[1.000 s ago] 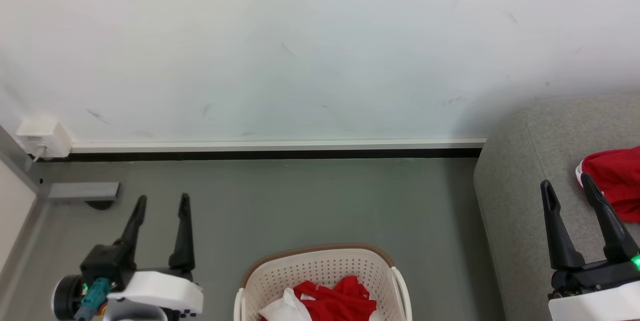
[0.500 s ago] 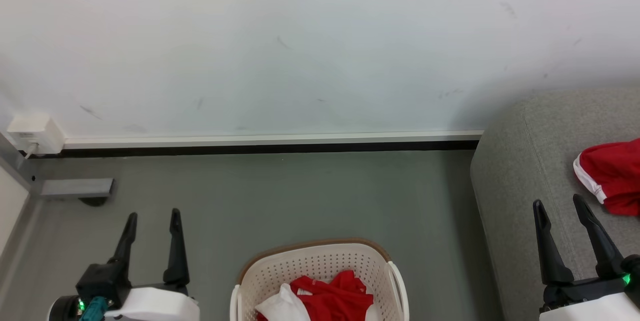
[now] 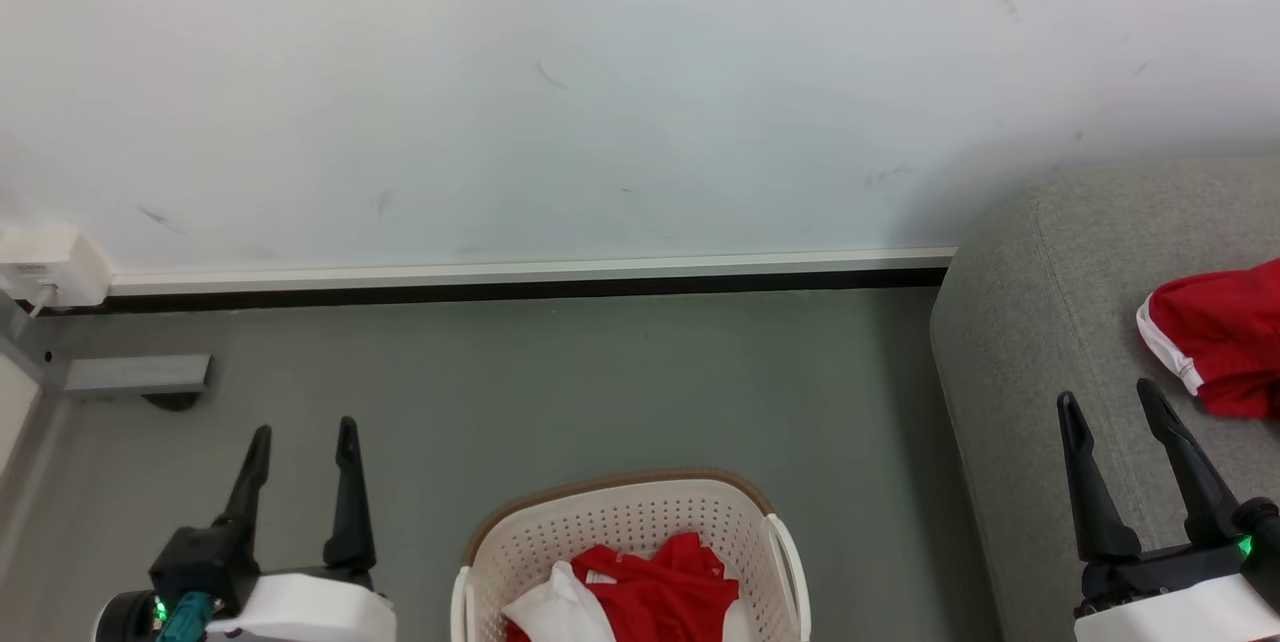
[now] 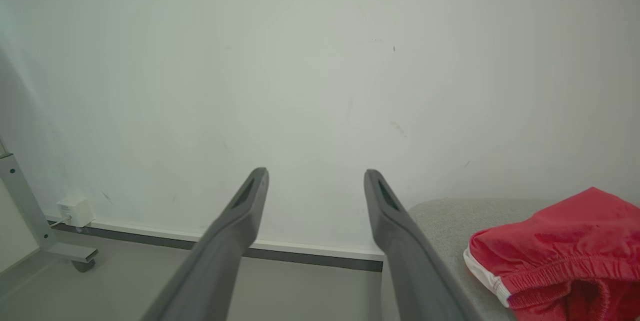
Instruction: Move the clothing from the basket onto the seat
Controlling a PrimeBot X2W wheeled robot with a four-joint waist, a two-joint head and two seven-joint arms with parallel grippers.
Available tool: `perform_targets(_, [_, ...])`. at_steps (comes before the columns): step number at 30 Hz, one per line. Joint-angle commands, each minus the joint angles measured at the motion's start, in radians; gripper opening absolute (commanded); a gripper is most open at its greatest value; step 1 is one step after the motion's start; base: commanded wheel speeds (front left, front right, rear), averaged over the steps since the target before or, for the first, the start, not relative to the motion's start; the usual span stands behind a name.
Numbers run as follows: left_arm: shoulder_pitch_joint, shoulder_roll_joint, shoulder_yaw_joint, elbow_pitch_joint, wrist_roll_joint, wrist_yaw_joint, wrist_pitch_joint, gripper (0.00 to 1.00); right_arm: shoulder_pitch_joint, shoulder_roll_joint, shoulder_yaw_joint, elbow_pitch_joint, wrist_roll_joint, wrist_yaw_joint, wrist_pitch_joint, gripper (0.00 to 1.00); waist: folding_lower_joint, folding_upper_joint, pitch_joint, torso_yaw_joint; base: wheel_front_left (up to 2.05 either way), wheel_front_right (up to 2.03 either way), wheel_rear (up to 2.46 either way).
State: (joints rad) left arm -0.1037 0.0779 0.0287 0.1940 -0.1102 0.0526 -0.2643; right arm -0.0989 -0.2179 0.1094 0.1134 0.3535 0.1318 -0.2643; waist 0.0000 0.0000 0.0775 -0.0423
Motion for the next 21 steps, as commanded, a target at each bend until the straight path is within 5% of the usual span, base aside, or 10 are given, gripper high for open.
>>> perform_targets(1, [-0.008,-0.002,0.005,0.003,0.018,-0.003,0.000,1.00,-0.009,-0.007,0.000,0.002,0.004,-0.002,0.000,1.00,0.0000,0.0000,0.002,-0.001,0.00,0.00,0.00])
perform_targets(21, [-0.209,-0.024,-0.118,0.236,-0.012,-0.086,0.000,1.00,-0.129,-0.016,-0.009,0.014,0.039,-0.002,0.000,1.00,0.0000,0.0000,0.224,-0.075,0.00,0.00,0.00])
